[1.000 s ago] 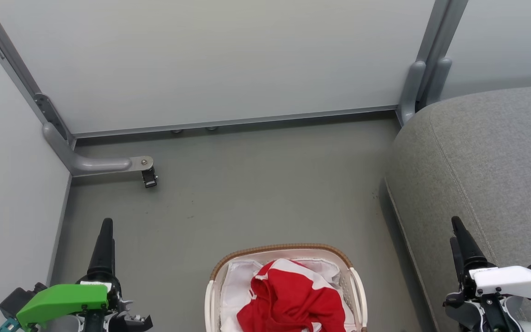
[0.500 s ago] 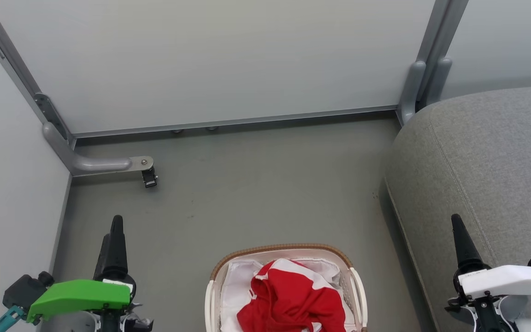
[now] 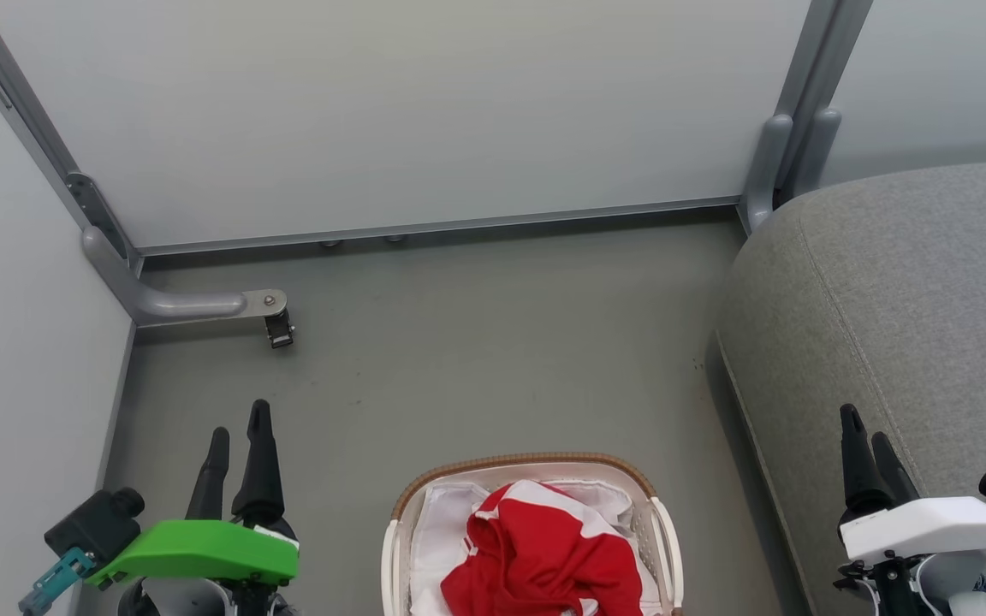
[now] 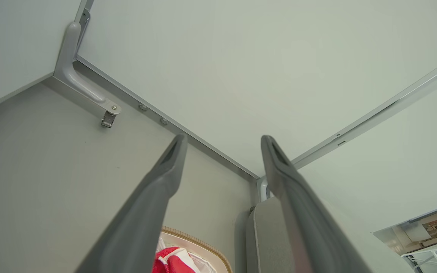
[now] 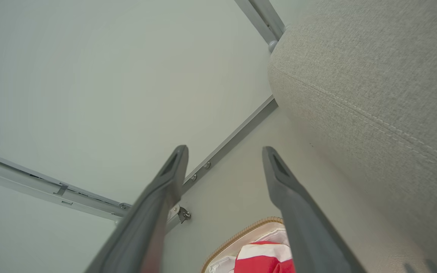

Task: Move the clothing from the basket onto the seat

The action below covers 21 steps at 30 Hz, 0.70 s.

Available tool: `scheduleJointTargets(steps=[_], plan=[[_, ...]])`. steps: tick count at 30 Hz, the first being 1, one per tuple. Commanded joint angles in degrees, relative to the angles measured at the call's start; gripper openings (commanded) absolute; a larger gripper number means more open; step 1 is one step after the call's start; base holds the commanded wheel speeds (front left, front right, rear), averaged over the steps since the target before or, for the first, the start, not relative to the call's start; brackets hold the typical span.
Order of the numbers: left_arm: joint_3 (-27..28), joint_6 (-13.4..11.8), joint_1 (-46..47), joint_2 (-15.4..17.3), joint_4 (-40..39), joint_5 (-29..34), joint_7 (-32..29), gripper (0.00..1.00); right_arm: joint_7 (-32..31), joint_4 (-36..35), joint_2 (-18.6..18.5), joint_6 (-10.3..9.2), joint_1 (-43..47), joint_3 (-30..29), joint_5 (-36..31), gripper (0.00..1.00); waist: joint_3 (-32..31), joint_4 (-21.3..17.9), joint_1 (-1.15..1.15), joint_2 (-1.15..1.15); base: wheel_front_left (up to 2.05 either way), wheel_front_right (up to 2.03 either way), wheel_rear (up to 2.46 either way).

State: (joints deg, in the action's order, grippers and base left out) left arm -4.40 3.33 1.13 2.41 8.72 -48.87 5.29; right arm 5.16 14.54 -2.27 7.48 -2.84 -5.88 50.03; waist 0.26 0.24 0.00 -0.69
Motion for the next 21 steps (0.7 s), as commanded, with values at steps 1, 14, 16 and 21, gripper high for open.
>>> scheduleJointTargets(steps=[1,14,16,21], plan=[[-0.5,-0.5,-0.2,0.4,-1.0,2.5,0.6,1.00,0.8,-0.3,-0.4,0.01,0.1,-0.1,-2.1,1.00,0.0,0.0,0.00,0.29,0.00,0.00,0.00],[-2.5,-1.9,-1.3,0.4,0.7,12.7,2.7,1.00,2.9,-0.5,-0.5,0.01,0.8,1.2,-13.6,1.00,-0.1,0.1,0.00,0.36,0.00,0.00,0.00],[-2.7,-2.0,-1.2,0.4,1.1,13.8,3.1,1.00,3.2,-0.6,-0.5,0.01,1.0,1.4,-15.3,1.00,-0.2,0.2,0.00,0.37,0.00,0.00,0.00],[-3.3,-2.3,-1.5,0.5,1.7,16.4,3.8,1.00,3.9,-1.4,-0.5,0.01,1.5,1.8,-19.2,1.00,-0.3,0.3,0.00,0.40,0.00,0.00,0.00]])
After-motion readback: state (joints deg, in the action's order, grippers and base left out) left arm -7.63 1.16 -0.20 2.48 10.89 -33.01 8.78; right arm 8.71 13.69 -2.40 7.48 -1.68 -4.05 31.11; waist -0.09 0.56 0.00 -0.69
